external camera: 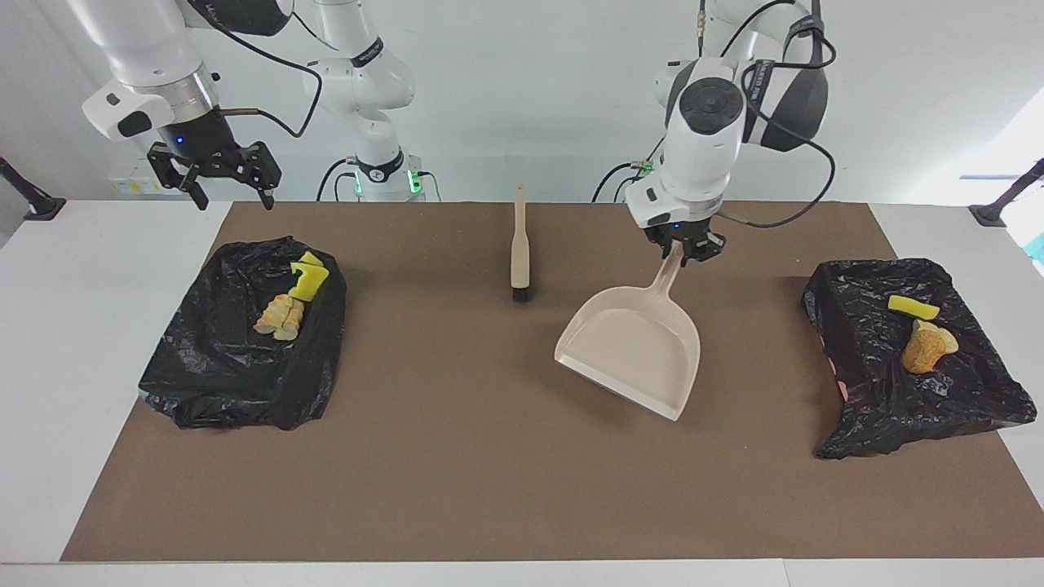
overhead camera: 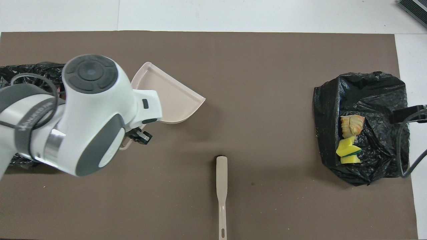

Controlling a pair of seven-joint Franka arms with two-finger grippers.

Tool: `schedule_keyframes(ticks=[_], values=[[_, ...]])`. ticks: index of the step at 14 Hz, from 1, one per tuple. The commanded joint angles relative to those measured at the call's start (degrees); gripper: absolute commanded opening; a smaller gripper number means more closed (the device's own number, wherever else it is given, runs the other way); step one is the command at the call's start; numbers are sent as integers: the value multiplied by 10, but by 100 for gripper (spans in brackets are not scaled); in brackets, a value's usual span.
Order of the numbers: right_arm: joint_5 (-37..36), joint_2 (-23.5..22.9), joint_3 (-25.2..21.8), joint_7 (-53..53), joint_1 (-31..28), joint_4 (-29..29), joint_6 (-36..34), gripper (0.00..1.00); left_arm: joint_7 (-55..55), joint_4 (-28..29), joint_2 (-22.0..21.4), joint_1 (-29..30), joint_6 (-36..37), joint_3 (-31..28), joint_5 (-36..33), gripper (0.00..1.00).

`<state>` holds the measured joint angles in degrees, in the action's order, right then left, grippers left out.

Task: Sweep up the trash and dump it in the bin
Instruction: 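Lower the dustpan onto the table center with the left gripper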

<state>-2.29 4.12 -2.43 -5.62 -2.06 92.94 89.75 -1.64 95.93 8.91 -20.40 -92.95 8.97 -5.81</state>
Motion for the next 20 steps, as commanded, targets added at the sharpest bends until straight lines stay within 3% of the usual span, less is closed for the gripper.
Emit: schedule_keyframes(ticks=[1,3,6,8,10,11,12,13,17,20], values=[[-11,14,8,15,-2,14,-9,100,101,-107,104,-47,-7,-11,31,0],[-12,14,8,8,-2,14,-2,100,187,-146,157,-76,-46,-11,50,0],[-12,14,8,3,-2,14,-1,100,222,-142,175,-104,-96,-11,75,0],[-13,13,8,2,-2,14,-1,100,327,-159,224,-153,-129,-21,55,0],[-12,14,8,2,-2,14,-2,100,328,-148,221,-158,-158,-20,33,0],[-12,13,8,3,-2,14,-2,100,328,-142,221,-155,-159,-19,35,34],[-12,13,8,3,-2,14,-2,100,331,-131,210,-154,-156,-20,35,86],[-11,13,8,5,-2,14,-2,100,335,-110,190,-152,-157,-21,35,100],[-12,24,9,22,17,25,-9,100,328,-97,146,-103,-154,-31,35,100],[-12,38,9,40,38,37,-9,100,327,-105,136,-56,-149,-33,33,100]])
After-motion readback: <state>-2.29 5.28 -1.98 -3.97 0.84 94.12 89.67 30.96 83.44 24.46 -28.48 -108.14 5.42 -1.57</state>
